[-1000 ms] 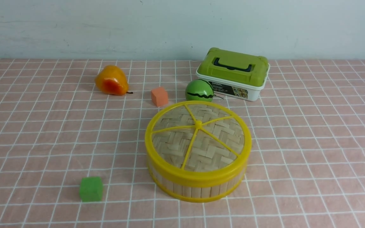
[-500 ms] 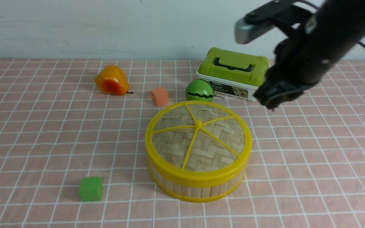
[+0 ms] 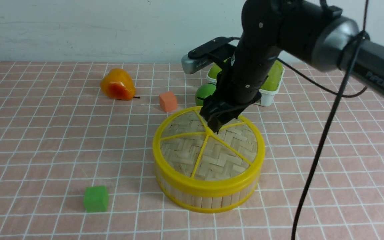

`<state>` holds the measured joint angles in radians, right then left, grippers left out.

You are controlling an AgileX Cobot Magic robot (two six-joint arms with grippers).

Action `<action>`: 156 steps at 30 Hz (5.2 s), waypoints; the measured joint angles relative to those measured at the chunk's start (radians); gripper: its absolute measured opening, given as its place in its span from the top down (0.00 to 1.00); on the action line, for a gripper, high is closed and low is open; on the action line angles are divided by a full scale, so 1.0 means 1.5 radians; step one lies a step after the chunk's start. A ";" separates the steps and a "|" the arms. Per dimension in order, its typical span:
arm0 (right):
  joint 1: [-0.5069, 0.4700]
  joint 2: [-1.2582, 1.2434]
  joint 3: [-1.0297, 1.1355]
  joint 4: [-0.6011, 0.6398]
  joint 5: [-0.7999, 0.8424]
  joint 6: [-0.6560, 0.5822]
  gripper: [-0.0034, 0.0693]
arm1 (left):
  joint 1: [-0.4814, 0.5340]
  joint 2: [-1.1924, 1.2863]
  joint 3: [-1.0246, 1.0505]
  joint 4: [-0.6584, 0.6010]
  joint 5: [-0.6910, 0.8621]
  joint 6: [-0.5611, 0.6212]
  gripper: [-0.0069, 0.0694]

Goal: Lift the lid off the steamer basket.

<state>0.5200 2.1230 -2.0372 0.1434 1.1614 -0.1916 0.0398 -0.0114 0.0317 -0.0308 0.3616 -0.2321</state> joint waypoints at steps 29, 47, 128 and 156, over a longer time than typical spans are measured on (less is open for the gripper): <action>-0.094 -0.184 0.002 -0.051 0.055 0.000 0.84 | 0.000 0.000 0.000 0.000 0.000 0.000 0.60; -0.288 -0.197 0.489 -0.017 -0.315 0.016 0.84 | 0.000 0.000 0.000 0.000 0.000 0.000 0.60; -0.245 -1.141 1.090 0.012 -0.600 0.001 0.96 | 0.000 0.000 0.000 0.000 0.000 0.000 0.60; -0.372 -1.422 1.371 -0.096 -0.522 0.185 0.97 | 0.000 0.000 0.000 0.000 0.000 0.000 0.60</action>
<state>-0.0376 -0.0102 0.0188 0.0000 0.3786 0.0860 0.0398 -0.0114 0.0317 -0.0308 0.3617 -0.2321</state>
